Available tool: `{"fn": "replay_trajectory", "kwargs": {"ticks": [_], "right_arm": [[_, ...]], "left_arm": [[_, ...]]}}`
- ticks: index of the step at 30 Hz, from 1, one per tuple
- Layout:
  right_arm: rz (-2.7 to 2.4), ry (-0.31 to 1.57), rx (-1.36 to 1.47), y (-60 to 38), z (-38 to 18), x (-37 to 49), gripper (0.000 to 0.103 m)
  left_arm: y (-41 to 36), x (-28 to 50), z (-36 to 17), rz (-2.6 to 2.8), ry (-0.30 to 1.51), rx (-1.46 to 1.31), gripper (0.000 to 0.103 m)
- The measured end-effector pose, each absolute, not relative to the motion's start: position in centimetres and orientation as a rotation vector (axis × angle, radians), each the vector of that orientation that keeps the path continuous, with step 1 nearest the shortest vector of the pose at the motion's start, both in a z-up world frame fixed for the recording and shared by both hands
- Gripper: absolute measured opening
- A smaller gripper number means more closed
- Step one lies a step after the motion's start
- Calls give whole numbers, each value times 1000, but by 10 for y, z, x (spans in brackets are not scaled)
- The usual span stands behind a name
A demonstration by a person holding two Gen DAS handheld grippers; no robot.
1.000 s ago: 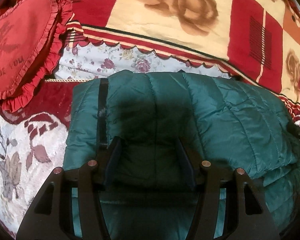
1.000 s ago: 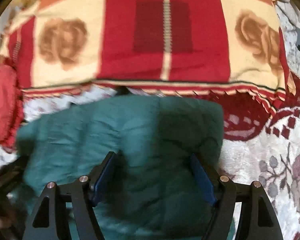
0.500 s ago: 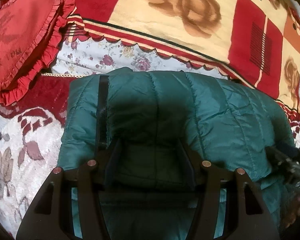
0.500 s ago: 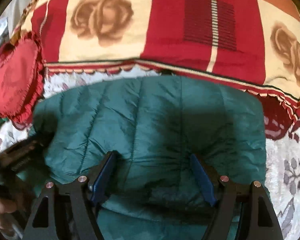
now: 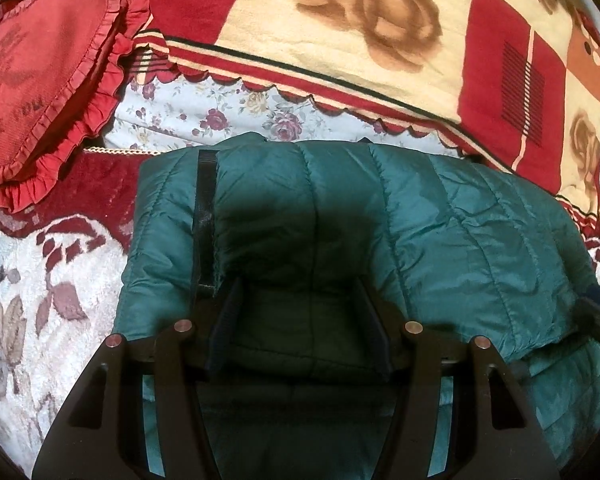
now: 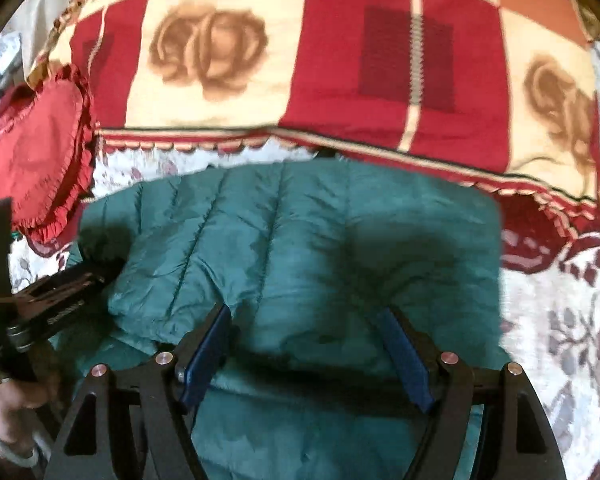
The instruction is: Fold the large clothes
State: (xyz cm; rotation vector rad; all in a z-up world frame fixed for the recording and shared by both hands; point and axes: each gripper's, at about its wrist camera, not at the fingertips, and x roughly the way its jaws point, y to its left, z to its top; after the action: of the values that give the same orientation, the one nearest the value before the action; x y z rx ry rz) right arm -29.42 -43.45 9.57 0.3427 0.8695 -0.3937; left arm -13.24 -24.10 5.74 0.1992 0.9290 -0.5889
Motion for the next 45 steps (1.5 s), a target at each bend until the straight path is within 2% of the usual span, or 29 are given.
{"fn": "replay_trajectory", "kwargs": {"ticks": [9,13,20,23,31,41,45], "right_arm": [[-466,972,339,-457,60,-295,75],[-454,970,345,-455,68,-300,76],[-390,886,389,-442,122,-371,76],[-370,904,382,-436,131,-409,81],[-398,931,453,-418,115,-491,81],[-374,933,478,-367,89,-545,82],[-397,933,444,-359,86,-557,86]], "left_arm": [[-241,-136,55,-582,898,205,57],[-232,-138,63,-597,921,182,57],[-178,-175,95,-586,912,177,57],[-145,-198,96,-598,930,160,57],[-75,-264,97,-600,941,102,57],[-40,-326,89,-562,922,111,57],[-31,-337,80,-532,921,101,57]]}}
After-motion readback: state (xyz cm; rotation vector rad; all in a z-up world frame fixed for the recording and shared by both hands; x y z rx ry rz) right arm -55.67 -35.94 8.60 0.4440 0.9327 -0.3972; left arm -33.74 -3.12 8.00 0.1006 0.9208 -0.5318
